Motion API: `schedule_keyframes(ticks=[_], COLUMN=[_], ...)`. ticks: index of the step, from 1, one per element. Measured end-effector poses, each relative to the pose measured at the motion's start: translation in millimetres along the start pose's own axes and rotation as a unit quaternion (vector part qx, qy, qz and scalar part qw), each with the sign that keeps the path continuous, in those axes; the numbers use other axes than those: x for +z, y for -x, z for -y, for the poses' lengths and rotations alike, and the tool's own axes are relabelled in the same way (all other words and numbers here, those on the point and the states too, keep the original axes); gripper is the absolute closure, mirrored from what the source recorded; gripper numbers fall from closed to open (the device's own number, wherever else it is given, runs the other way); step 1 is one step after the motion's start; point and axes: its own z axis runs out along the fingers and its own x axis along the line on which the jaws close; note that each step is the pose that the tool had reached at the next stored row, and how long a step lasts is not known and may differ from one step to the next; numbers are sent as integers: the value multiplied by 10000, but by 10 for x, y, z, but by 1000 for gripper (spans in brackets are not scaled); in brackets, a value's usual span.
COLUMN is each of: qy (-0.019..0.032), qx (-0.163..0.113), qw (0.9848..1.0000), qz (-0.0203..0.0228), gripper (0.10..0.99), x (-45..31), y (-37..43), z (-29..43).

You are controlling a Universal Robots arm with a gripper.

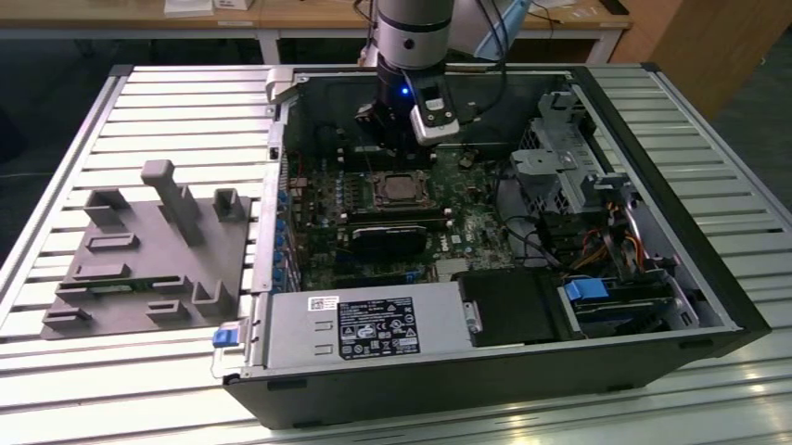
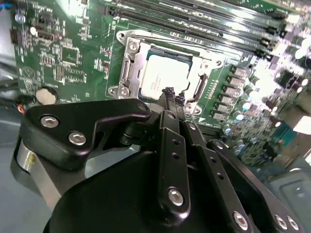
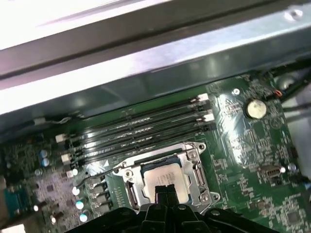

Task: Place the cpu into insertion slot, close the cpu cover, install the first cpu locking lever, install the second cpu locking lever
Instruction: 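Close the cpu cover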

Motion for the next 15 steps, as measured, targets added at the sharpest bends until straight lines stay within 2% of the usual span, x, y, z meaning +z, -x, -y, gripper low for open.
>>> schedule_keyframes(ticks=[4,7,10,15], qy=[0,-2,-5,-24], qx=[-360,-627,-751,-796], qw=[9993,9980,9972,9967], qz=[-9,-16,-7,138], gripper=[984,984,984,984], x=[5,8,9,14], y=[0,0,-2,-25], z=[0,0,1,8])
